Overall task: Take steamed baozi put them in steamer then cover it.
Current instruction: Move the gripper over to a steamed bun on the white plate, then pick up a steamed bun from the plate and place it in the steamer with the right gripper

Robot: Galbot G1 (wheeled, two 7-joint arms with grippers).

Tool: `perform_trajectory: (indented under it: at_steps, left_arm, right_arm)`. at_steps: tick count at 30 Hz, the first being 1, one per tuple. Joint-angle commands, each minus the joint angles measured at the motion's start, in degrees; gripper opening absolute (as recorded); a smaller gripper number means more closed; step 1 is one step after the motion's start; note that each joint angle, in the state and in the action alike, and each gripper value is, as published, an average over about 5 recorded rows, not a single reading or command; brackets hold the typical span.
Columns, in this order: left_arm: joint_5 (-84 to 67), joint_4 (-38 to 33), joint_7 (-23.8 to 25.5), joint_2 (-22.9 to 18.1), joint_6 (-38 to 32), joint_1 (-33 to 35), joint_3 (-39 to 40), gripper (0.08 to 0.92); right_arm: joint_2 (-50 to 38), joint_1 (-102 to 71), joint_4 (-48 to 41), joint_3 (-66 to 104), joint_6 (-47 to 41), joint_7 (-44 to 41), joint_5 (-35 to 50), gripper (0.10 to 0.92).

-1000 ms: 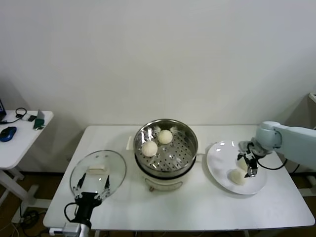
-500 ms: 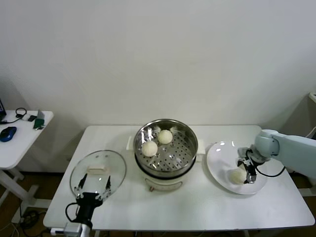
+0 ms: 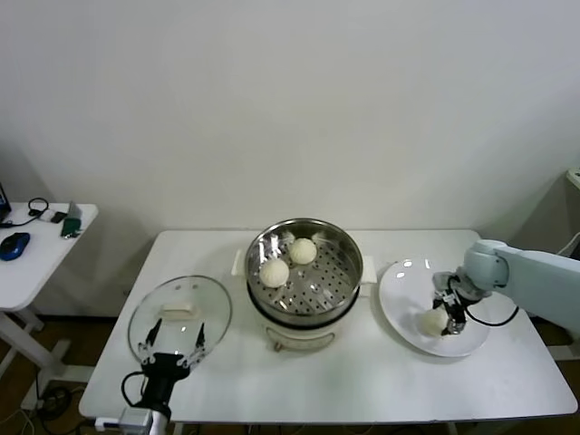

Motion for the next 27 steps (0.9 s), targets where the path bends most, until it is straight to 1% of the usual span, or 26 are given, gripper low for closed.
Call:
perform_trajectory:
  at_steps: [1, 7, 12, 15, 22, 27]
  left_arm:
    - [0.0, 0.1, 0.0, 0.0, 0.1, -0.1, -0.1, 0.823]
    - [0.4, -0.3, 0.0, -0.1, 0.3, -0.2, 0.3, 0.823]
    - [0.7, -0.4, 0.0, -0.1, 0.3, -0.2, 0.5, 0.823]
    - [0.7, -0.4, 0.0, -0.1, 0.3, -0.3, 0.5, 0.823]
    - [0.6, -0.3, -0.1, -0.1, 0.1, -0.3, 0.6, 0.823]
    - [0.4, -0.5, -0.2, -0.1, -0.1, 0.0, 0.6, 0.823]
  right_arm:
    - [2.0, 12.3, 0.2, -6.7, 6.1, -2.8, 0.0, 0.679]
    - [9.9, 32.3, -0.7, -17.3, 19.7, -7.3, 5.3, 0.679]
    - [17.0, 43.0, 0.7, -16.3, 28.1, -8.4, 3.1, 0.679]
    - [20.4, 46.2, 5.5, -13.4, 30.5, -7.7, 2.1, 0.679]
    - [26.6, 45.8, 23.1, -7.5, 31.7, -4.2, -2.5, 0.679]
    - [29.8, 39.2, 28.5, -7.9, 31.6, -1.0, -7.8, 0.679]
